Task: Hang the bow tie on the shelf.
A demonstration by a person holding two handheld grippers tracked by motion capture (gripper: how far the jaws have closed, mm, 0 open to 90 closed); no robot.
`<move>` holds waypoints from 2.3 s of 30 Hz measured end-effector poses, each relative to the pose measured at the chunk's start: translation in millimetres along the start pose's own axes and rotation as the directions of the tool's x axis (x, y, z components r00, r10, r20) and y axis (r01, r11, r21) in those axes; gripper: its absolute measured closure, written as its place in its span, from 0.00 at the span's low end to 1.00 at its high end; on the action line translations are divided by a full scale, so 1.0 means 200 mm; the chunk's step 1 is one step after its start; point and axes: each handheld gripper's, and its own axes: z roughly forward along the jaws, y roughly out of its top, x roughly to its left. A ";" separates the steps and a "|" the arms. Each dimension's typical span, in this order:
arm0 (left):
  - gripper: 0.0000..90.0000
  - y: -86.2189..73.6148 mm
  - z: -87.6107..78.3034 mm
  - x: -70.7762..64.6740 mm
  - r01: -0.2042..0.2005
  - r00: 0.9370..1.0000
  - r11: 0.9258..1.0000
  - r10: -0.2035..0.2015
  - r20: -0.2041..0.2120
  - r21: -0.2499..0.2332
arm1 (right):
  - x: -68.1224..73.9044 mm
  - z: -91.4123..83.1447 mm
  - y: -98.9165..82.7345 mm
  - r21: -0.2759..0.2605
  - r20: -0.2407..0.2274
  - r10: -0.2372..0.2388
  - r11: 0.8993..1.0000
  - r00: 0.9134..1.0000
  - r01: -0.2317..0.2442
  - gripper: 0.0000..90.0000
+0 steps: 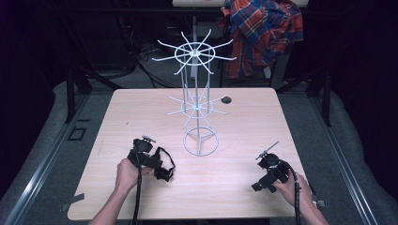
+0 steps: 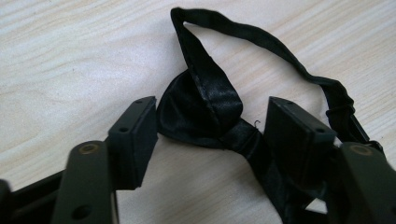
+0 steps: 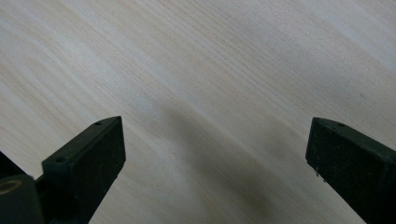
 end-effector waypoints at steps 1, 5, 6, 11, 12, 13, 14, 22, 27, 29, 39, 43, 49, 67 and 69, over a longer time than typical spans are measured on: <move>0.43 0.00 0.00 0.00 -0.007 1.000 1.000 0.007 -0.003 0.008 | 0.00 0.00 0.00 0.003 -0.001 0.000 1.000 1.000 0.000 0.05; 0.51 0.00 0.02 -0.01 -0.022 1.000 0.999 0.022 -0.013 0.031 | 0.01 0.00 0.00 -0.003 -0.015 0.008 1.000 1.000 -0.008 0.05; 0.55 0.00 0.02 -0.01 -0.034 0.999 0.999 0.035 -0.024 0.035 | 0.00 0.00 0.00 0.003 -0.009 0.002 1.000 1.000 -0.002 0.05; 0.67 0.00 0.02 -0.04 -0.075 0.996 0.996 0.077 -0.046 0.053 | 0.00 -0.01 0.00 0.001 0.008 -0.012 1.000 1.000 0.012 0.06; 0.75 0.00 0.02 -0.05 -0.091 0.995 0.994 0.094 -0.047 0.053 | 0.01 -0.01 0.00 -0.005 0.001 -0.008 1.000 1.000 0.008 0.06; 0.78 0.00 0.02 -0.05 -0.091 0.995 0.994 0.094 -0.047 0.053 | 0.01 -0.01 0.00 -0.005 0.001 -0.008 1.000 1.000 0.008 0.06; 0.78 0.00 0.01 -0.06 -0.104 0.993 0.993 0.107 -0.052 0.055 | 0.00 -0.02 0.00 0.011 0.003 -0.021 1.000 1.000 0.021 0.06; 0.83 0.00 0.00 -0.06 -0.131 0.989 0.989 0.135 -0.055 0.061 | 0.01 -0.01 0.00 -0.002 0.005 -0.013 1.000 1.000 0.013 0.06; 0.83 0.00 -0.03 -0.06 -0.142 0.988 0.989 0.144 -0.051 0.038 | 0.00 -0.01 0.00 0.006 0.020 -0.013 1.000 1.000 0.013 0.06; 0.83 0.01 -0.05 -0.07 -0.152 0.987 0.988 0.153 -0.054 0.031 | 0.00 -0.02 0.00 0.008 0.019 -0.019 1.000 1.000 0.019 0.07; 0.83 0.01 -0.09 -0.08 -0.166 0.983 0.986 0.164 -0.086 -0.010 | 0.01 -0.02 0.00 -0.005 0.023 -0.012 1.000 1.000 0.012 0.07; 0.83 0.01 -0.11 -0.08 -0.170 0.982 0.985 0.168 -0.090 -0.014 | 0.00 -0.03 0.00 0.024 0.029 -0.030 0.999 0.999 0.030 0.07; 0.83 0.01 -0.14 -0.07 -0.169 0.981 0.985 0.165 -0.104 -0.034 | 0.01 -0.01 -0.01 -0.022 0.016 0.008 1.000 1.000 -0.008 0.07; 0.83 0.01 -0.20 -0.05 -0.162 0.983 0.983 0.152 -0.106 -0.089 | 0.00 -0.03 0.00 0.033 0.030 -0.037 0.999 0.999 0.036 0.08; 0.83 0.01 -0.21 -0.05 -0.161 0.983 0.982 0.150 -0.107 -0.096 | 0.00 -0.02 0.00 0.020 0.028 -0.027 0.999 0.999 0.026 0.08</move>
